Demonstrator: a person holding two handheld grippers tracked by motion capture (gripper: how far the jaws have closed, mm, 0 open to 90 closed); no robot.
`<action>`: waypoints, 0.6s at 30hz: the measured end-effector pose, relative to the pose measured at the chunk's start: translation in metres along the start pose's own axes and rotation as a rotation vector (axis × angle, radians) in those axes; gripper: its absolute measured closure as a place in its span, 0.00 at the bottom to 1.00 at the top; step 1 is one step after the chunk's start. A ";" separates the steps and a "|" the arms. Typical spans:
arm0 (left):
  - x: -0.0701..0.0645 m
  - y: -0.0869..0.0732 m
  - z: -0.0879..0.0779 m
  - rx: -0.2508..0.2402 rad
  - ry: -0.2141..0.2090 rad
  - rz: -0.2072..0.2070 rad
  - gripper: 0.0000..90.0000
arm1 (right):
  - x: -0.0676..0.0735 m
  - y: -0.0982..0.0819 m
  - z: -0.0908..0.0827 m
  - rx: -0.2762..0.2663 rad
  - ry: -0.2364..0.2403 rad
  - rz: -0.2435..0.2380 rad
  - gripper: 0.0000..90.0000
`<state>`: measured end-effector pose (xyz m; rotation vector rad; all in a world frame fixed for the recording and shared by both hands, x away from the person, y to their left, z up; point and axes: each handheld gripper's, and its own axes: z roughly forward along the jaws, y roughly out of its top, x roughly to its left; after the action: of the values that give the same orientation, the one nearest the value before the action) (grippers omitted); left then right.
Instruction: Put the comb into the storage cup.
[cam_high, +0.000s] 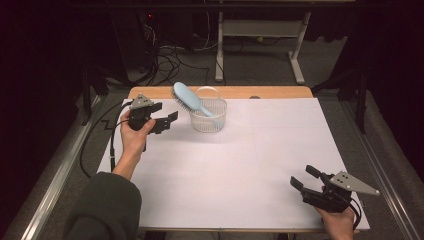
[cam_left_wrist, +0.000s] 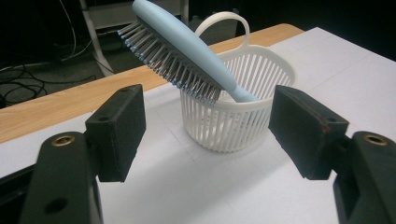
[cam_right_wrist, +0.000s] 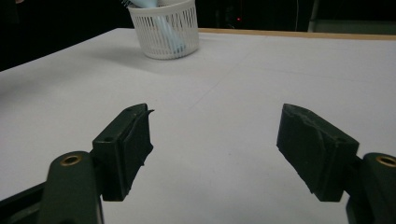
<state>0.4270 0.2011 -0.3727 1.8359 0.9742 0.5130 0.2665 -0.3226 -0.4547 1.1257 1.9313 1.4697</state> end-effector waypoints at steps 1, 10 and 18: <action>0.000 0.000 0.000 0.001 0.000 0.001 0.31 | 0.000 0.000 0.000 0.001 0.002 0.001 0.30; -0.003 -0.002 -0.005 -0.002 -0.001 0.009 0.31 | 0.000 0.000 0.000 -0.002 0.001 0.003 0.30; -0.003 -0.006 -0.010 0.001 -0.002 0.011 0.31 | 0.000 0.000 -0.001 -0.006 -0.006 0.004 0.29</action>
<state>0.4156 0.2058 -0.3733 1.8437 0.9639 0.5175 0.2655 -0.3229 -0.4541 1.1317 1.9204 1.4711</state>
